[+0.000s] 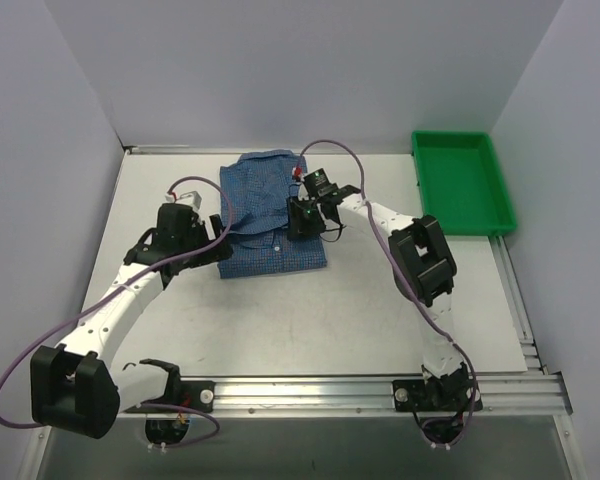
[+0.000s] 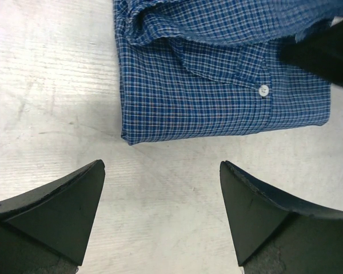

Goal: Fold and stack the long sleeve shirts
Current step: Fold the shirt

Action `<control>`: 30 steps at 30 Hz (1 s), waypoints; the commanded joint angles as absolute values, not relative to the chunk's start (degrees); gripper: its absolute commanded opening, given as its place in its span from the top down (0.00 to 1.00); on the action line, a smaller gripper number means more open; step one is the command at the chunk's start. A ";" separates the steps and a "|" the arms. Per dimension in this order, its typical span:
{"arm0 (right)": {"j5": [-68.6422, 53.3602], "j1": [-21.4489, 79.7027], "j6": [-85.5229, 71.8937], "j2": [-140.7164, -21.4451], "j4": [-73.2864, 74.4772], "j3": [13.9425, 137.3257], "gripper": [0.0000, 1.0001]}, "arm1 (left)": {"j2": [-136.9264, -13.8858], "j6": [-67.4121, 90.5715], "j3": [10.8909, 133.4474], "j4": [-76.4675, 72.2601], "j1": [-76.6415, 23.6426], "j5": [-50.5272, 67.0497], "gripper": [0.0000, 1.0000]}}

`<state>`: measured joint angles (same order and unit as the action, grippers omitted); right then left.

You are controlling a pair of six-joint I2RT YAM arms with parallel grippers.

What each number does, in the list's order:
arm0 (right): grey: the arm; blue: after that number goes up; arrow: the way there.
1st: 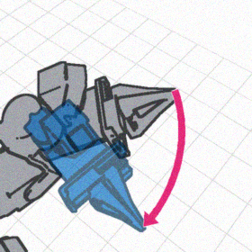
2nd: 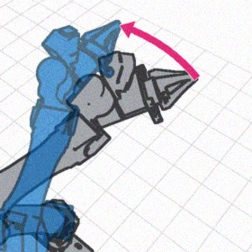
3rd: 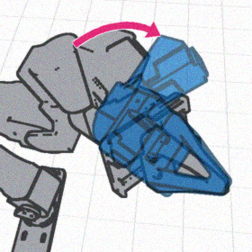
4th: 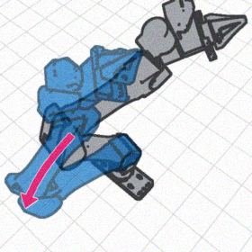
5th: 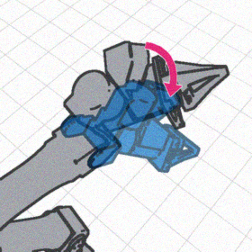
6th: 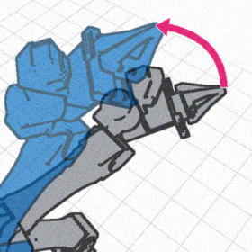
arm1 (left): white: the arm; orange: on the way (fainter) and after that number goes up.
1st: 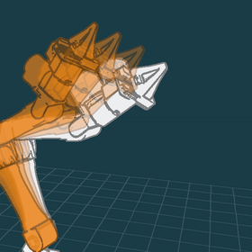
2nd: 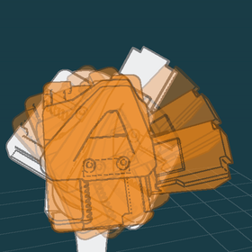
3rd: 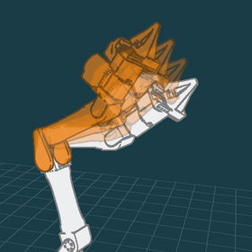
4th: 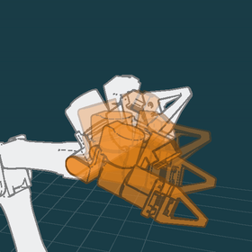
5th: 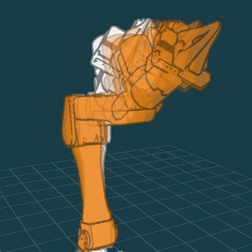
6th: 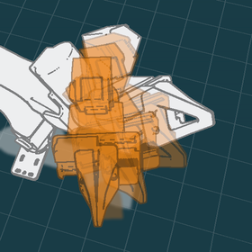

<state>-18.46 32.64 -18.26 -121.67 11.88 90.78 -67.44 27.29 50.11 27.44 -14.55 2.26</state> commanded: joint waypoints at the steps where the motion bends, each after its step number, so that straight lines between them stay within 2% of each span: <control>1: -16.08 31.64 -16.87 -125.31 9.67 100.35 0.60 | -67.41 23.82 50.89 28.65 -13.80 0.00 0.09; 6: -14.59 29.54 -17.93 -132.61 10.02 112.29 0.59 | -66.36 23.82 49.75 28.48 -13.36 -0.62 0.09; 11: -15.29 27.34 -19.69 -137.28 10.02 121.89 0.50 | -67.06 23.82 49.48 28.39 -13.27 0.00 0.09; 14: -15.21 26.63 -19.25 -134.57 10.02 122.35 0.43 | -67.76 23.91 49.48 27.78 -13.18 1.22 0.09; 19: -14.50 26.54 -17.23 -119.64 9.93 110.42 0.36 | -70.83 25.57 52.55 26.81 -13.97 1.93 0.10; 23: -15.12 27.07 -17.14 -108.39 9.14 94.44 0.35 | -76.63 27.15 59.40 26.37 -16.69 0.62 0.11; 26: -16.25 27.25 -19.06 -101.79 8.44 87.38 0.36 | -82.51 29.87 65.38 26.19 -18.36 0.44 0.19; 27: -16.78 27.16 -19.94 -99.86 8.18 83.62 0.37 | -85.31 31.36 66.61 25.15 -18.89 0.44 0.24; 30: -20.82 27.33 -23.28 -97.74 6.25 77.90 0.41 | -91.20 34.44 70.39 22.69 -19.77 0.88 0.32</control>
